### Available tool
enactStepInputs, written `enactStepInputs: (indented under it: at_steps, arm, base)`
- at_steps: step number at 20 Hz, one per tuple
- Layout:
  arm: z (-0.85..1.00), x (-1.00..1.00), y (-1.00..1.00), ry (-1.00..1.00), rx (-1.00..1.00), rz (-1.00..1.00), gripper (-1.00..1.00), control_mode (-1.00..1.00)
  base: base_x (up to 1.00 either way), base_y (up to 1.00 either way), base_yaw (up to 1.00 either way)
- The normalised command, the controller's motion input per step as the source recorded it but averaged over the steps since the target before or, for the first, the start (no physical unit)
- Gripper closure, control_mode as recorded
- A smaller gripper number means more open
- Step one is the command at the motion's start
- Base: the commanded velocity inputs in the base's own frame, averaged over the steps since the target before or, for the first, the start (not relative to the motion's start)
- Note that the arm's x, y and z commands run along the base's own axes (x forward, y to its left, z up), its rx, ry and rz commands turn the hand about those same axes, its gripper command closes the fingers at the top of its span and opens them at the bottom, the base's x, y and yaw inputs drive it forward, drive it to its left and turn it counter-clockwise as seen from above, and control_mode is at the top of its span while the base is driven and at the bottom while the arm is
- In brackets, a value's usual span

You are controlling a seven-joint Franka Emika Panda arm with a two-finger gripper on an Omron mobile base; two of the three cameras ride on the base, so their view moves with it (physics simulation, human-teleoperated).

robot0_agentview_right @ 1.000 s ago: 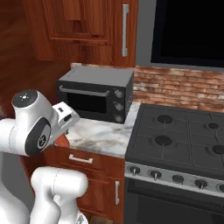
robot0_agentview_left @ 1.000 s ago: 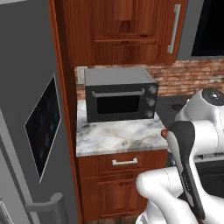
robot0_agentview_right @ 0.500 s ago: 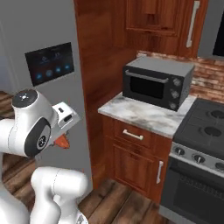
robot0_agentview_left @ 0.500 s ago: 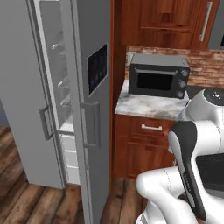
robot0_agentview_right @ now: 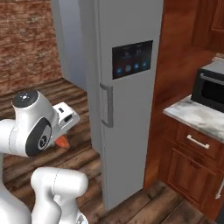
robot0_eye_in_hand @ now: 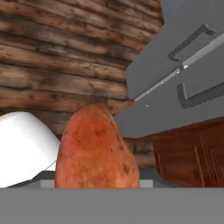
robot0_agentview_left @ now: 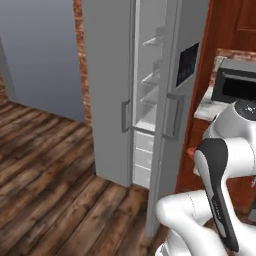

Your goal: Place the sweet potato in the correct fridge rack based on whether it is a fruit or vegetable. Finally, close the fridge door.

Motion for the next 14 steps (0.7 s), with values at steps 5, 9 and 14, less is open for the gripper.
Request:
enactStepInputs:
  at_steps: [5,9,14]
  arm:
    - [0.0,0.0,0.0,0.0,0.0,0.0,1.0,1.0]
    - [0.0,0.0,0.0,0.0,0.0,0.0,1.0,1.0]
    - [0.0,0.0,0.0,0.0,0.0,0.0,1.0,1.0]
  base:
    - [0.15,1.0,0.25]
    - [0.01,0.88,-0.02]
    - [0.26,0.54,-0.33]
